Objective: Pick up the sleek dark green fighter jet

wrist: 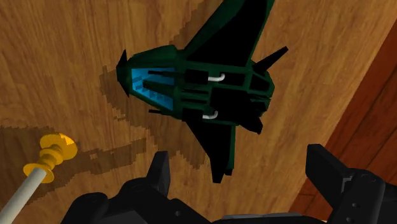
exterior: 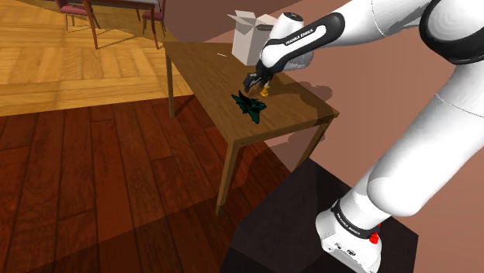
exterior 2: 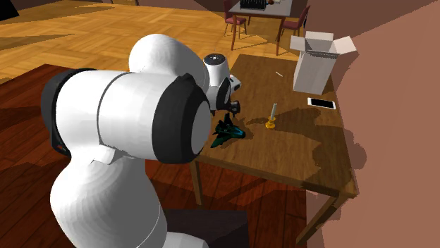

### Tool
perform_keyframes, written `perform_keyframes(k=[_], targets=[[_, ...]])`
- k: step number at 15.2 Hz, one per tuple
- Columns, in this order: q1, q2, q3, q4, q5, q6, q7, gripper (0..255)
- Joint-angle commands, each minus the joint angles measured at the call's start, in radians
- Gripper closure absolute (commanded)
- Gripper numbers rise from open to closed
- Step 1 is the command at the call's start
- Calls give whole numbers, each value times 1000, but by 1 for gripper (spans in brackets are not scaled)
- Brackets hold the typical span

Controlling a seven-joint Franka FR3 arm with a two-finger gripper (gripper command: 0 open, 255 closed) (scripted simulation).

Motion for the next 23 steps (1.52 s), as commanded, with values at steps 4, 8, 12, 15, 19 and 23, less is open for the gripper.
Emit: perform_keyframes(k=[4,8,12,15,19,23], targets=[[-32,199,18,154,101,74,-88,0],[-49,263,33,190,126,109,-111,0],[-56,300,42,183,139,153,-120,0],[-59,315,46,181,144,170,-124,0],[-59,318,46,183,144,170,-124,255],[-58,318,46,183,144,170,-123,255]])
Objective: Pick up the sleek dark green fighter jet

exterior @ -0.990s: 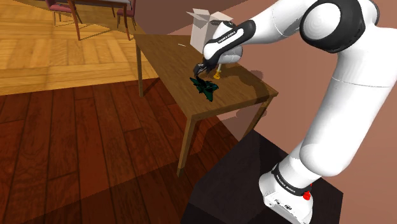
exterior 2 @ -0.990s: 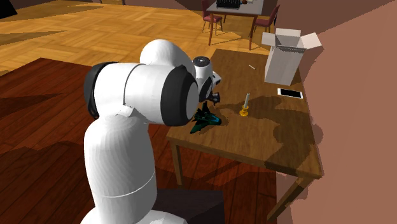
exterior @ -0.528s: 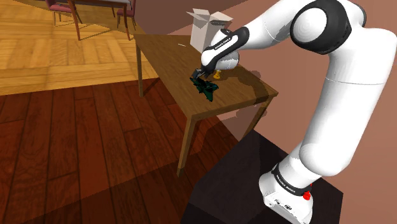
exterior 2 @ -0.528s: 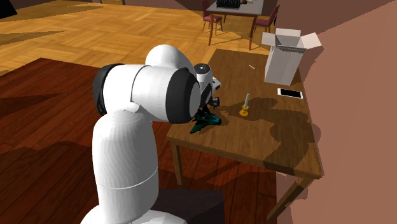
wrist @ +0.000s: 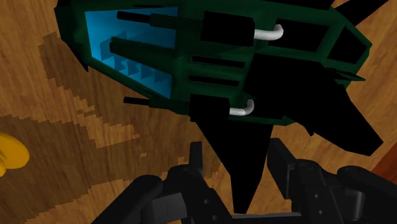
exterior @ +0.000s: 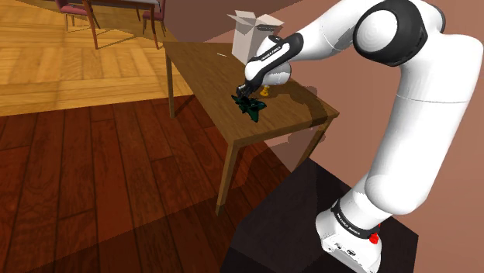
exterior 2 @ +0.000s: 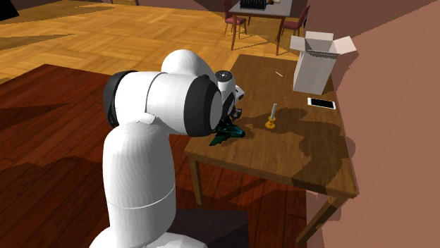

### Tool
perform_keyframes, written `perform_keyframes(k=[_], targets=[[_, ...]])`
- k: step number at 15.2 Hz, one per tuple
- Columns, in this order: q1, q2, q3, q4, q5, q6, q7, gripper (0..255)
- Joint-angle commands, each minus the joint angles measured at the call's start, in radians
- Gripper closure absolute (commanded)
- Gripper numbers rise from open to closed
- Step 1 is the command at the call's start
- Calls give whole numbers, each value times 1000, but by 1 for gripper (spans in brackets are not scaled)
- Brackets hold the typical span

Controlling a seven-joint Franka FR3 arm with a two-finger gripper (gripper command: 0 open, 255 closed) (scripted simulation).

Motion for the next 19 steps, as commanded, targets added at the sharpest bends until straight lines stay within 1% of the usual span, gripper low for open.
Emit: perform_keyframes(k=[1,2,17,19], targets=[[0,1,0,-2,0,-1,0,255],[-1,-1,-1,-3,0,-2,-1,255],[19,-130,-29,37,-45,-170,34,255],[20,-131,-29,38,-46,-171,34,255]])
